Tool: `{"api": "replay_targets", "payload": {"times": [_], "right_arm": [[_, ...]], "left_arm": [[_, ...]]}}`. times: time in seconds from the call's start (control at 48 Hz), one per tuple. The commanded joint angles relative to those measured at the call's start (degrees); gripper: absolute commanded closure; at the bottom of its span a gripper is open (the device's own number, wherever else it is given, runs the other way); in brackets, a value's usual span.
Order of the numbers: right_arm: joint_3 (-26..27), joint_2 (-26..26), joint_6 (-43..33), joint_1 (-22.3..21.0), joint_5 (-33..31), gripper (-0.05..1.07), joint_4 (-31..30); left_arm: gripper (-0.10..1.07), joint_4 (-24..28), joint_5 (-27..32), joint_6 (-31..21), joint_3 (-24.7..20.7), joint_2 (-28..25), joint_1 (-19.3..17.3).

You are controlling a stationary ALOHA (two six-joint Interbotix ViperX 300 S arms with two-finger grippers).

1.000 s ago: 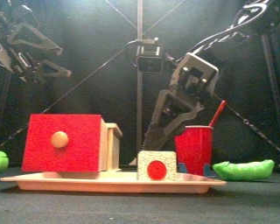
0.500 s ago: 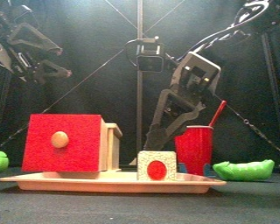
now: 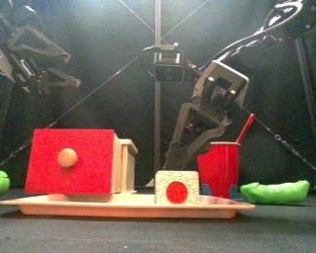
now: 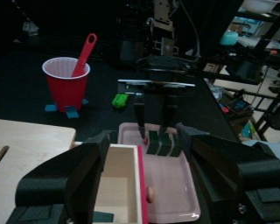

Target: Grab sushi piece off plate

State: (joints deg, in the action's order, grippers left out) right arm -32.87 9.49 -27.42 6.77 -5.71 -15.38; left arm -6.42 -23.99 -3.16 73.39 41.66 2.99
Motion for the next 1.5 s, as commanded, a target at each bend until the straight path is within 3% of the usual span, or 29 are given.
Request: {"api": "replay_targets", "payload": {"times": [0.0,1.083,1.479], "right_arm": [[1.1,-0.7,0.1,-0.3,0.1,0.26,0.1],[1.4,0.4,0.1,-1.1,-1.1,0.3,0.1],[2.7,-1.1,0.1,-2.4,-2.6,0.39,-0.2]], "left_arm": [[0.02,0.0,-0.5,0.1,-0.7,-0.1,-0.3],[0.02,0.0,-0.5,0.1,-0.6,-0.1,-0.3],[0.02,0.0,-0.5,0.1,-0.6,-0.1,-0.3]]}}
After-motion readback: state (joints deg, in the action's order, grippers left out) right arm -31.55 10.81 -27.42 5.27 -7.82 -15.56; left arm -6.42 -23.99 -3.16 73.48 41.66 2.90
